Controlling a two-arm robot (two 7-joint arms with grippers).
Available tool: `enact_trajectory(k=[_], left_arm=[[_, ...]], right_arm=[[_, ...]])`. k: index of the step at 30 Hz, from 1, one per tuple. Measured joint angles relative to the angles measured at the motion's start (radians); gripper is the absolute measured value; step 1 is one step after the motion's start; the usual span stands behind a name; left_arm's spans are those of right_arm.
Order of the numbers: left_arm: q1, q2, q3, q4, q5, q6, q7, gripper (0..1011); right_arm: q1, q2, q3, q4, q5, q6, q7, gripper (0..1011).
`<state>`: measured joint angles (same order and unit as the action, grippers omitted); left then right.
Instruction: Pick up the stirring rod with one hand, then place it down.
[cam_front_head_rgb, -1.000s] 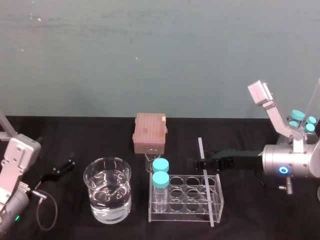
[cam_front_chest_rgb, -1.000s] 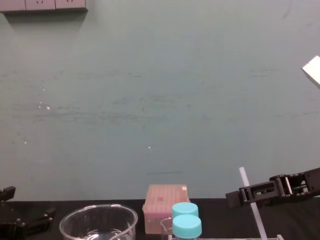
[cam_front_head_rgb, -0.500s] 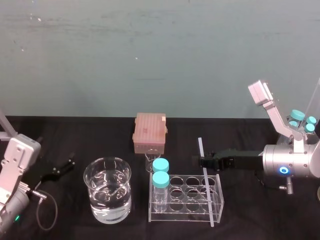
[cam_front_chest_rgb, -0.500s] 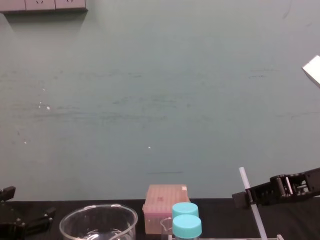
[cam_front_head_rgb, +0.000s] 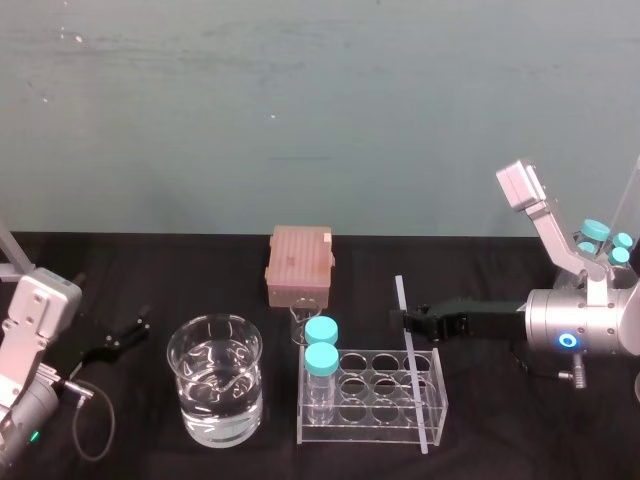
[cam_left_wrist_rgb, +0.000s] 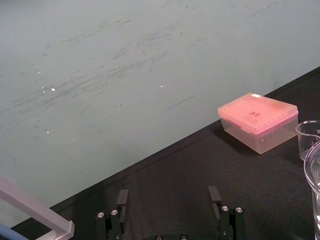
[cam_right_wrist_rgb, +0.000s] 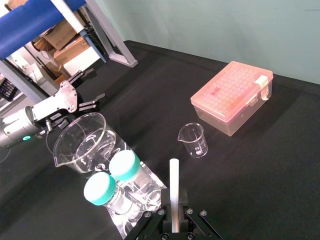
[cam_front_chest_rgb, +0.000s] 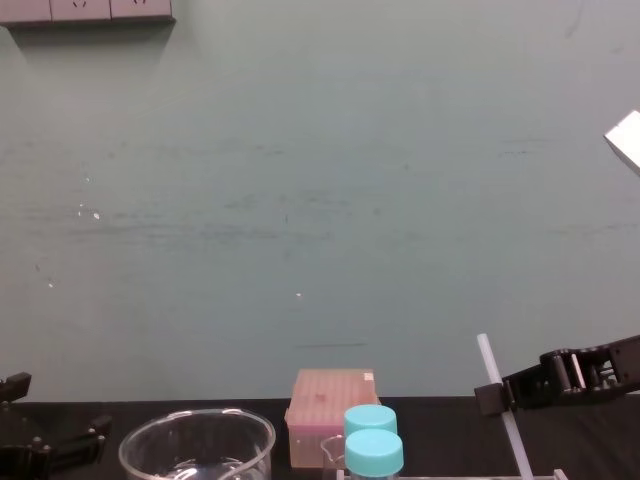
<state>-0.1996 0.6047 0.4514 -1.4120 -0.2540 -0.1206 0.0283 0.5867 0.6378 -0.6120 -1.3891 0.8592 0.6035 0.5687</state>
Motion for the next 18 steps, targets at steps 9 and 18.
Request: enact_trajectory(k=[9,18], left_arm=[[0.0,0.0,0.0,0.0,0.0,0.0,0.0,1005],[0.0,0.0,0.0,0.0,0.0,0.0,0.0,1005]], right_arm=[[-0.017,0.022,0.0,-0.035,0.007,-0.034,-0.004,72],[-0.039,0.07,0.021,-0.119,0.033,-0.103,-0.025,72]])
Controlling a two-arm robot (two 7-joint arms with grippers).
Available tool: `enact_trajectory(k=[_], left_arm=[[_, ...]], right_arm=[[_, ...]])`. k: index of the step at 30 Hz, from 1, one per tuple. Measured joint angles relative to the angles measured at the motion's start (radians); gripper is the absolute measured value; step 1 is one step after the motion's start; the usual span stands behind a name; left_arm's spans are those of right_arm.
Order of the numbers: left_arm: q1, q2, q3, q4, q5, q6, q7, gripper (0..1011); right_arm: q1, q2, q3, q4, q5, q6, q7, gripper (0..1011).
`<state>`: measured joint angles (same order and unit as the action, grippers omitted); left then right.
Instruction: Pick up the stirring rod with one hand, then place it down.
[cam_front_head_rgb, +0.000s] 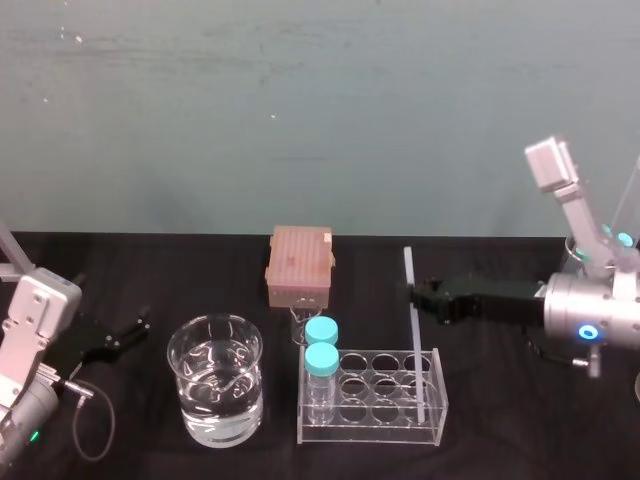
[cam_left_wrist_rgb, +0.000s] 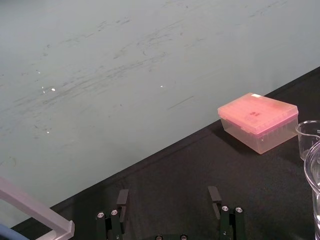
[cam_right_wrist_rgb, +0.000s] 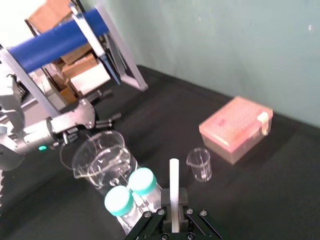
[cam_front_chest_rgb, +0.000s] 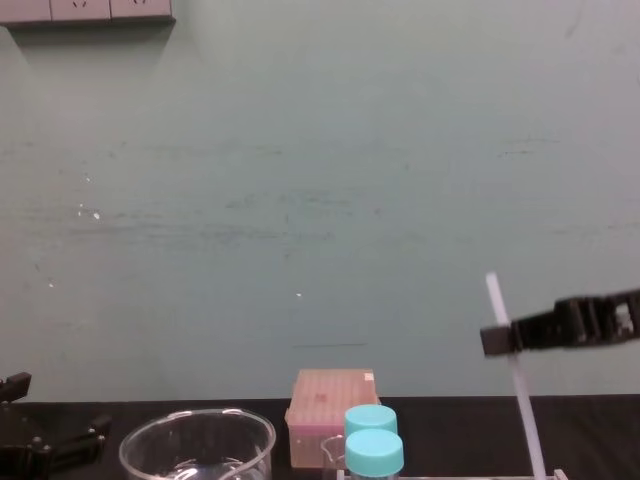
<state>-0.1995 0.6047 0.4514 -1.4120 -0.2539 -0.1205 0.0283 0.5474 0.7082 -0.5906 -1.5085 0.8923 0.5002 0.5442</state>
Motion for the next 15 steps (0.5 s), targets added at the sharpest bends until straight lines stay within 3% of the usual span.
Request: enact_trajectory(k=[8,15], left_arm=[[0.0,0.0,0.0,0.0,0.0,0.0,0.0,1005],[0.0,0.0,0.0,0.0,0.0,0.0,0.0,1005]], right_arm=[[-0.011,0.043,0.028,-0.075,0.02,-0.075,-0.01,72],[-0.027,0.045,0.063,-0.104,0.016,-0.168,-0.05,72]])
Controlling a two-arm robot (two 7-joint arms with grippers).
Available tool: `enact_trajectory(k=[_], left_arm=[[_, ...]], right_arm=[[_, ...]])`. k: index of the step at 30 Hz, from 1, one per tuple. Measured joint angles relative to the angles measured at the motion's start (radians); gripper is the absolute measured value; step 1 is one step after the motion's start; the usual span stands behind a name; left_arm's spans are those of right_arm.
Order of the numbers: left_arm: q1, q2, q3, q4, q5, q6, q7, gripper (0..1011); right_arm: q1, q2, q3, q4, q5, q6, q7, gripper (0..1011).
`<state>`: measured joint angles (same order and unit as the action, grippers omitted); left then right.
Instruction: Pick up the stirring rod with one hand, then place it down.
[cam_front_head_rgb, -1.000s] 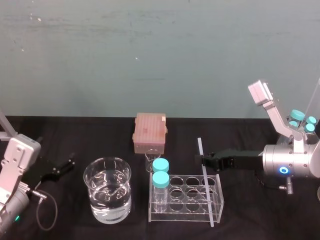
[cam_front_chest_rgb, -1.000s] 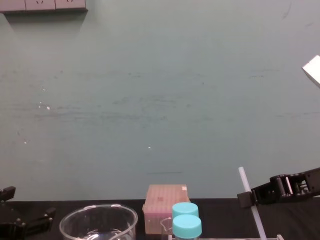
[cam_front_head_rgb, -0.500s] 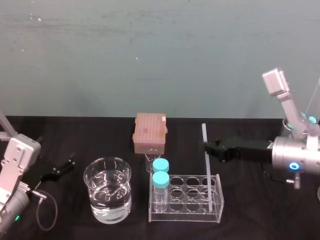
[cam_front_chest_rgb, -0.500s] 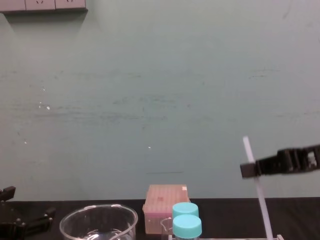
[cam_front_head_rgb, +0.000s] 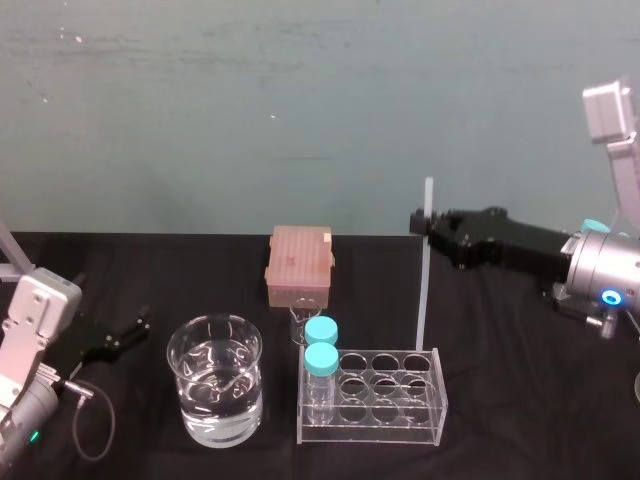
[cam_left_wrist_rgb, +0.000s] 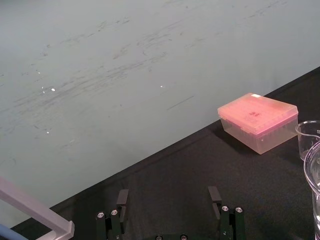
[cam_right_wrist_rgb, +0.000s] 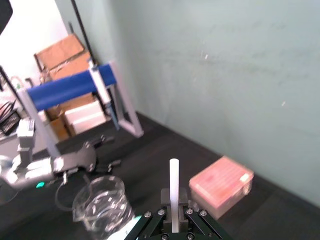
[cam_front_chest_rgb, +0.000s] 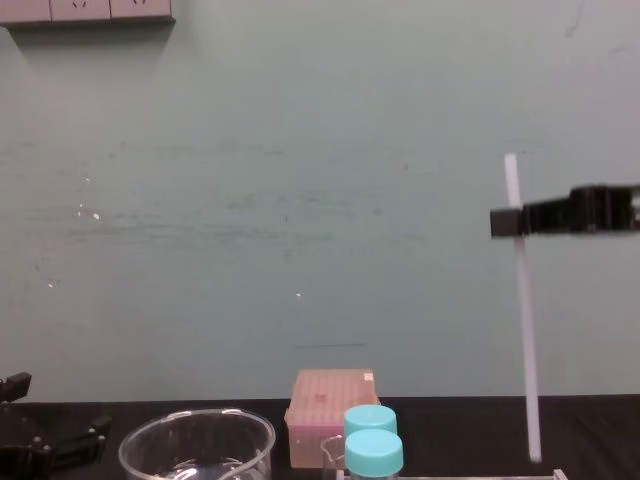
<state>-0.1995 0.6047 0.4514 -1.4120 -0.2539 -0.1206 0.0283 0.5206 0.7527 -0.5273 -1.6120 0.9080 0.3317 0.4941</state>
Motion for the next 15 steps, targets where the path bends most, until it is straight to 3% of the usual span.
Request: enact_trajectory(k=[9,15], left_arm=[[0.0,0.0,0.0,0.0,0.0,0.0,0.0,1005],[0.0,0.0,0.0,0.0,0.0,0.0,0.0,1005]], right_arm=[[0.032,-0.052,0.023,0.029,-0.049,-0.074,-0.039,72],[0.073,-0.101,0.021,0.08,-0.084,-0.082,-0.043,72]])
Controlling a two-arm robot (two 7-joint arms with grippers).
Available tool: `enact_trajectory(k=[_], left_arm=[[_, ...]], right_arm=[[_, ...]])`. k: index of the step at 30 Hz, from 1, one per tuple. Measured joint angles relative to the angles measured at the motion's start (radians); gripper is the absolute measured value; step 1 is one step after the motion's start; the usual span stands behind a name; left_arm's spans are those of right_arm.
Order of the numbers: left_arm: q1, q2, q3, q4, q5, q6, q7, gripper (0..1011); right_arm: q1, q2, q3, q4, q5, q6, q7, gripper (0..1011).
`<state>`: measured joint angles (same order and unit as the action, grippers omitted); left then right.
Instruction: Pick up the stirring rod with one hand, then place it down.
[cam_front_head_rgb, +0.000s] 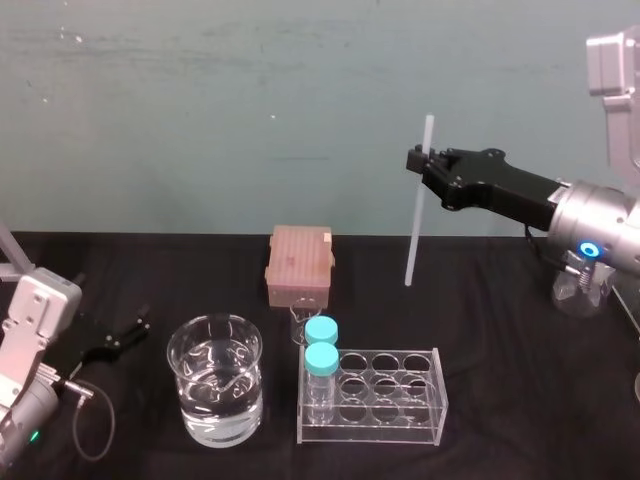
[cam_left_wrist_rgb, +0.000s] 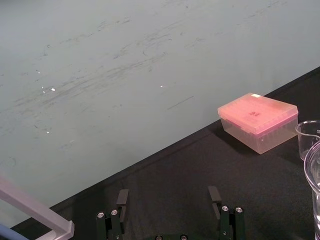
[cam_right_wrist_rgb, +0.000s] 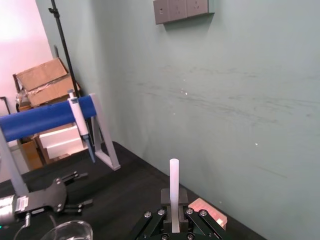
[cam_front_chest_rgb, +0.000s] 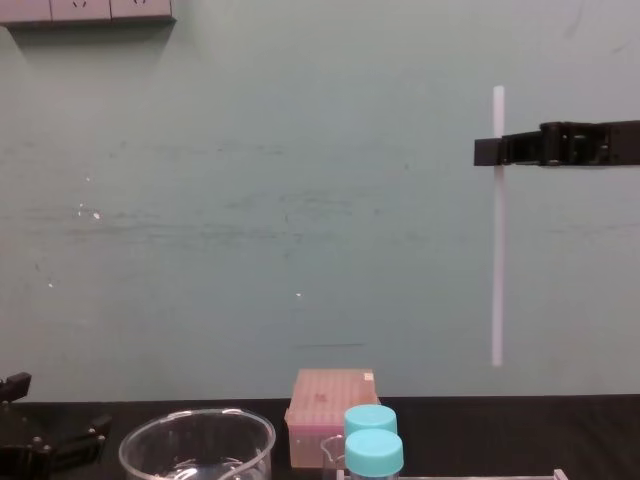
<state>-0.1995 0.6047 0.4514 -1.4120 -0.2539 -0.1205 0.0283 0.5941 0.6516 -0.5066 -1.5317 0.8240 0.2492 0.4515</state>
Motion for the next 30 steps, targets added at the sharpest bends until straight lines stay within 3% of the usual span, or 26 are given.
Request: enact_trajectory(k=[13,30], left_arm=[[0.0,0.0,0.0,0.0,0.0,0.0,0.0,1005],[0.0,0.0,0.0,0.0,0.0,0.0,0.0,1005]], right_arm=[[0.055,-0.061,-0.008,0.079,-0.05,0.003,0.024,72],[0.059,-0.064,-0.01,0.082,-0.056,0.001,0.03,72]])
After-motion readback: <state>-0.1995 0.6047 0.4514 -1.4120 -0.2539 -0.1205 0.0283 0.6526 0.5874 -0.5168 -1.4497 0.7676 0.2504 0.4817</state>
